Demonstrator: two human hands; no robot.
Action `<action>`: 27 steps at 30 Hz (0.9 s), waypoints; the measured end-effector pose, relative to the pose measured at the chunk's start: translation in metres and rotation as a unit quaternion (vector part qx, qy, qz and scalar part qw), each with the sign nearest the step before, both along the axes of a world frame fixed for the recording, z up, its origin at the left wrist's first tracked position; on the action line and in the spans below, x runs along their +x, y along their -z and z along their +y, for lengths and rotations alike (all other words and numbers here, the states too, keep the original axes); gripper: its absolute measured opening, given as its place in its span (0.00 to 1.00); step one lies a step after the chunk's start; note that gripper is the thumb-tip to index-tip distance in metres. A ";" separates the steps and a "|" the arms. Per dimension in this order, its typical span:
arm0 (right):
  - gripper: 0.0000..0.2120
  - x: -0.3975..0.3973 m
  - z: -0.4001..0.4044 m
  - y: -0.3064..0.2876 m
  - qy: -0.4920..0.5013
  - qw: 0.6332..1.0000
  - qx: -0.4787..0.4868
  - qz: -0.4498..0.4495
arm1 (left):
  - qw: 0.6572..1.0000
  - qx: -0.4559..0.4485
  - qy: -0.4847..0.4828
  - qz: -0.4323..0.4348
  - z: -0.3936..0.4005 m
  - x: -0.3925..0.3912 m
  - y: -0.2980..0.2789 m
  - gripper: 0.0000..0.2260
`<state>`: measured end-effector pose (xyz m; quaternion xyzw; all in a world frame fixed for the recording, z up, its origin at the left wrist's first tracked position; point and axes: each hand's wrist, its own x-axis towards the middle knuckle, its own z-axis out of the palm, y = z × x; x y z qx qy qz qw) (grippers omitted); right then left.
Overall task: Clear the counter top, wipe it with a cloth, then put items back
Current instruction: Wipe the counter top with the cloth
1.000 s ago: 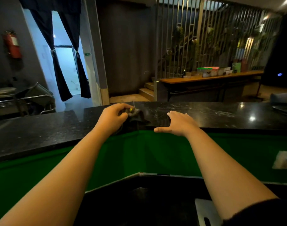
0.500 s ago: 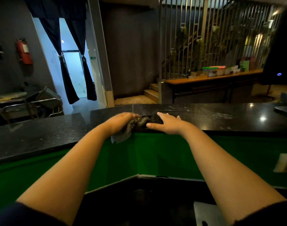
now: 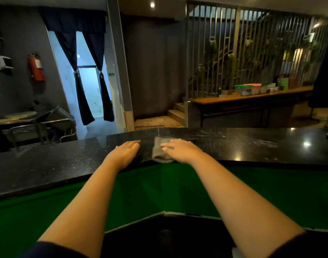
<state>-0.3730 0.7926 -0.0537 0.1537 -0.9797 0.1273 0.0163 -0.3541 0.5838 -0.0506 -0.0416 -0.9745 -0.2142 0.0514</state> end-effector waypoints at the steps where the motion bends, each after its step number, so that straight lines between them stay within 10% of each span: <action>1: 0.20 -0.001 0.019 0.000 0.032 0.999 -0.010 -0.009 | 1.000 -0.024 0.006 -0.001 0.000 -0.002 0.004 0.21; 8: 0.28 -0.032 0.017 -0.013 0.329 0.941 -0.010 -0.077 | 0.993 -0.115 0.006 -0.013 0.026 -0.025 0.011 0.27; 13: 0.24 -0.058 0.003 -0.012 0.092 0.992 0.006 -0.082 | 0.991 -0.125 0.004 -0.036 0.046 -0.042 0.009 0.25; 19: 0.25 -0.125 0.034 -0.010 0.192 0.976 0.042 -0.095 | 0.988 -0.144 0.013 -0.056 0.043 -0.060 0.014 0.25; 24: 0.69 -0.230 -0.008 0.005 0.182 0.966 0.069 -0.171 | 0.988 -0.150 0.009 -0.045 0.044 -0.061 0.017 0.24; 27: 0.39 -0.154 -0.029 -0.026 0.028 0.986 0.076 -0.147 | 0.990 -0.140 -0.003 -0.032 0.043 -0.061 0.017 0.25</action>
